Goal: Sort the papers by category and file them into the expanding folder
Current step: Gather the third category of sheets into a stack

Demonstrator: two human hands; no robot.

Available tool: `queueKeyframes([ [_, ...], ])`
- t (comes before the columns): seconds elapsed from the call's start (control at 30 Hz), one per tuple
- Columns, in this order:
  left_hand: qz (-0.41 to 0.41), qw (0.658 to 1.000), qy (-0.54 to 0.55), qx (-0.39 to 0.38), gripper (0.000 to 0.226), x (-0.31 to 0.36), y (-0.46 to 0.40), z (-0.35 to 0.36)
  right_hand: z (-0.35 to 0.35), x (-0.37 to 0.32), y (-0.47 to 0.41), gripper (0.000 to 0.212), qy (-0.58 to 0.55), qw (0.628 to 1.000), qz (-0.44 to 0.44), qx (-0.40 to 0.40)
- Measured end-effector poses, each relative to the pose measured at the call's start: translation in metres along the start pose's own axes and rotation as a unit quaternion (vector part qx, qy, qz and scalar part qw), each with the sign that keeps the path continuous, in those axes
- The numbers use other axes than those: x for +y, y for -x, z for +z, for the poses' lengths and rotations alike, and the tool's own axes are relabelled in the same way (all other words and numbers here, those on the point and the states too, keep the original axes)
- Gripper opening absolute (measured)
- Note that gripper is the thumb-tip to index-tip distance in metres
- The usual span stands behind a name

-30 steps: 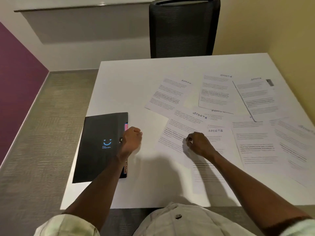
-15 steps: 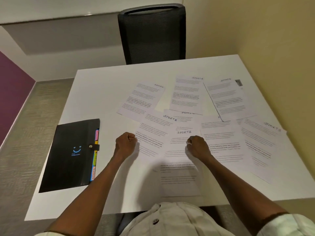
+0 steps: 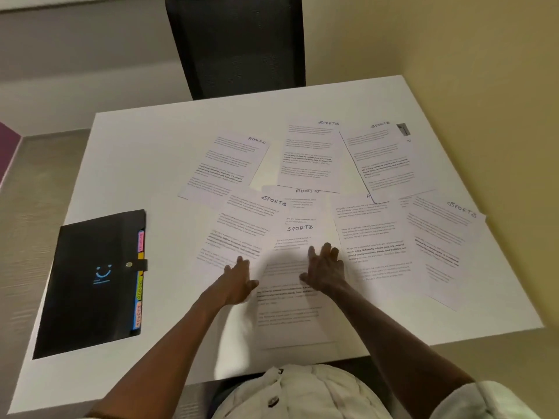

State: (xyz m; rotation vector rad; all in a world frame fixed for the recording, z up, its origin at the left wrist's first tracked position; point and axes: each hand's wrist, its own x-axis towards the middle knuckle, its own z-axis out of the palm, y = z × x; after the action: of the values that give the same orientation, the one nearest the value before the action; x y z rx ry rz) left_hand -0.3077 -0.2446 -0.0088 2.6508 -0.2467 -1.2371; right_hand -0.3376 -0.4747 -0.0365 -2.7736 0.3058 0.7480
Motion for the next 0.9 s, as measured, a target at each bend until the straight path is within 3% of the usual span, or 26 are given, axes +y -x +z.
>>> queueKeyframes([
  [0.13, -0.043, 0.998, -0.046, 0.006, 0.066, -0.027, 0.004, -0.001, 0.001, -0.026, -0.003, 0.078, 0.017, 0.997, -0.063, -0.039],
  [0.23, -0.022, 0.994, -0.094, 0.057, 0.046, -0.034, 0.015, -0.015, -0.006, -0.040, -0.011, 0.058, -0.016, 0.994, -0.095, -0.056],
  [0.37, 0.034, 0.985, -0.051, 0.160, 0.034, -0.042, 0.003, -0.016, -0.020, -0.041, -0.032, 0.045, -0.189, 0.980, -0.020, 0.055],
  [0.5, 0.082, 0.980, -0.039, 0.174, 0.058, -0.024, -0.010, -0.015, -0.040, -0.032, -0.064, 0.046, -0.222, 0.968, 0.026, 0.116],
  [0.6, 0.035, 0.987, -0.021, 0.153, 0.083, -0.016, -0.024, -0.019, -0.058, -0.029, -0.094, 0.052, -0.181, 0.975, -0.003, 0.126],
  [0.77, -0.001, 0.993, -0.086, 0.087, 0.096, -0.023, -0.042, -0.015, -0.073, -0.041, -0.133, 0.075, -0.122, 0.991, -0.017, 0.053],
  [0.9, -0.008, 0.993, -0.080, 0.084, 0.095, -0.024, -0.049, -0.014, -0.070, -0.048, -0.148, 0.084, -0.068, 0.998, -0.007, 0.004],
])
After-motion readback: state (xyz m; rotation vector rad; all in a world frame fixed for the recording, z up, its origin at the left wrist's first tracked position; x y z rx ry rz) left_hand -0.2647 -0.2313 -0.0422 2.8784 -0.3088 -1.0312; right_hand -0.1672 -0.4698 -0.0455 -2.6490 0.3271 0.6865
